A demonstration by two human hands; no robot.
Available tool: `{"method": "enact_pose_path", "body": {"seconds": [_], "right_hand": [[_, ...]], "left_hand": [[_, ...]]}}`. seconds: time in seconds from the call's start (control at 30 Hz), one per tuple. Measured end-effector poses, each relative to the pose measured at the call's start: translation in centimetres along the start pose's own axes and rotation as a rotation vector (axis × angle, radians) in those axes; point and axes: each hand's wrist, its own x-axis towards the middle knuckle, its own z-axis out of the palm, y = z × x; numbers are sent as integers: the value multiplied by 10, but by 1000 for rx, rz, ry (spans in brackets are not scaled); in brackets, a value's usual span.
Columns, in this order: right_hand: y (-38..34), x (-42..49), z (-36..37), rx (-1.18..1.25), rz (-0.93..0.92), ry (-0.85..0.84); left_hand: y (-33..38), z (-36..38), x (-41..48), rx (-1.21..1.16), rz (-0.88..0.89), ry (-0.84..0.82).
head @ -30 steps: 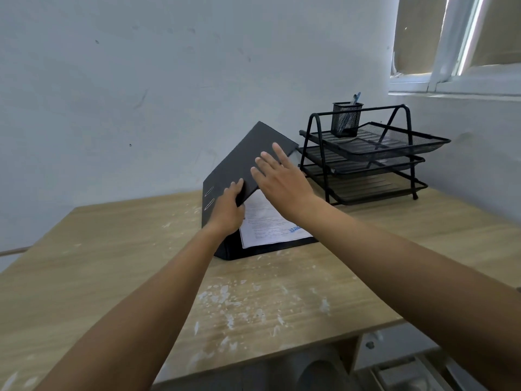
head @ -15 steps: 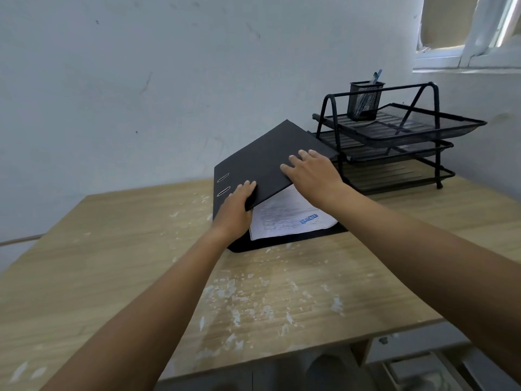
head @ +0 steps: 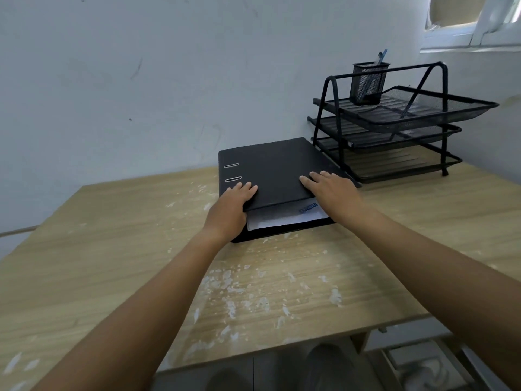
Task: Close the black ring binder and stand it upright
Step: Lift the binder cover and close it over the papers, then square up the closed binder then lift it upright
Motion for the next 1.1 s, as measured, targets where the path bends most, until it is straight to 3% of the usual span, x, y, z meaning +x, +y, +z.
{"method": "enact_pose_path", "body": {"seconds": [0.3, 0.57, 0.9, 1.1], "right_hand": [[3, -3, 15, 8, 0, 3], [2, -3, 24, 157, 13, 10], [2, -5, 12, 138, -13, -70], [0, -11, 14, 86, 15, -10]], "left_hand": [[6, 4, 2, 66, 64, 15], [1, 2, 0, 4, 81, 18], [1, 5, -6, 44, 29, 70], [1, 7, -12, 50, 77, 133]]}}
